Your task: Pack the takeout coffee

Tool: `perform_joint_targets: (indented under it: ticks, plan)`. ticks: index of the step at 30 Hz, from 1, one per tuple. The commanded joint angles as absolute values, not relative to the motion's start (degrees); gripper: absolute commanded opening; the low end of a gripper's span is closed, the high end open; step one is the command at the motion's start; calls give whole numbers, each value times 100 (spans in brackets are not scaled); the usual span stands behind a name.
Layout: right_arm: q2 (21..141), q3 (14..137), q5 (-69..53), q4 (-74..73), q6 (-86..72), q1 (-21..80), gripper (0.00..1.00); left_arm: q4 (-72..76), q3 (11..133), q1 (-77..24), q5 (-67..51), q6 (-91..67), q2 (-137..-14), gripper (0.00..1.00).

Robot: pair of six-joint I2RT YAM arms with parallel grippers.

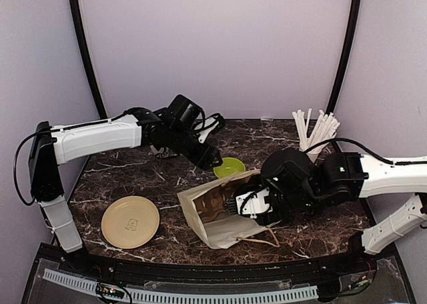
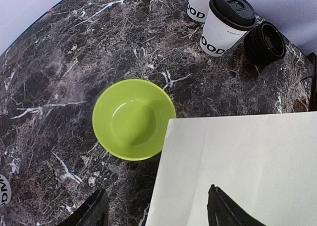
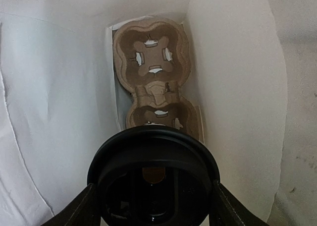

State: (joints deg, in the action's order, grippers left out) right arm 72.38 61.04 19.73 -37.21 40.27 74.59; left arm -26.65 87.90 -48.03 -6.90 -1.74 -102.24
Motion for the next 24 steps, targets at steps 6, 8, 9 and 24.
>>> perform_joint_targets:
  ticks: [6, 8, 9, 24]
  plan:
    - [7103, 5971, 1803, -3353, 3789, 7587, 45, -2618, 8677, -4795, -1061, -428, -10128, 70]
    - [7108, 5784, 2024, -3105, 3816, 7625, 44, -2615, 8650, -4797, -1097, -504, -10133, 70]
    - [7119, 5713, 2176, -3013, 3848, 7643, 44, -2599, 8640, -4794, -1098, -520, -10140, 70]
    - [7212, 5177, 2906, -1985, 4194, 7655, 42, -2477, 8473, -4806, -1527, -592, -10353, 69]
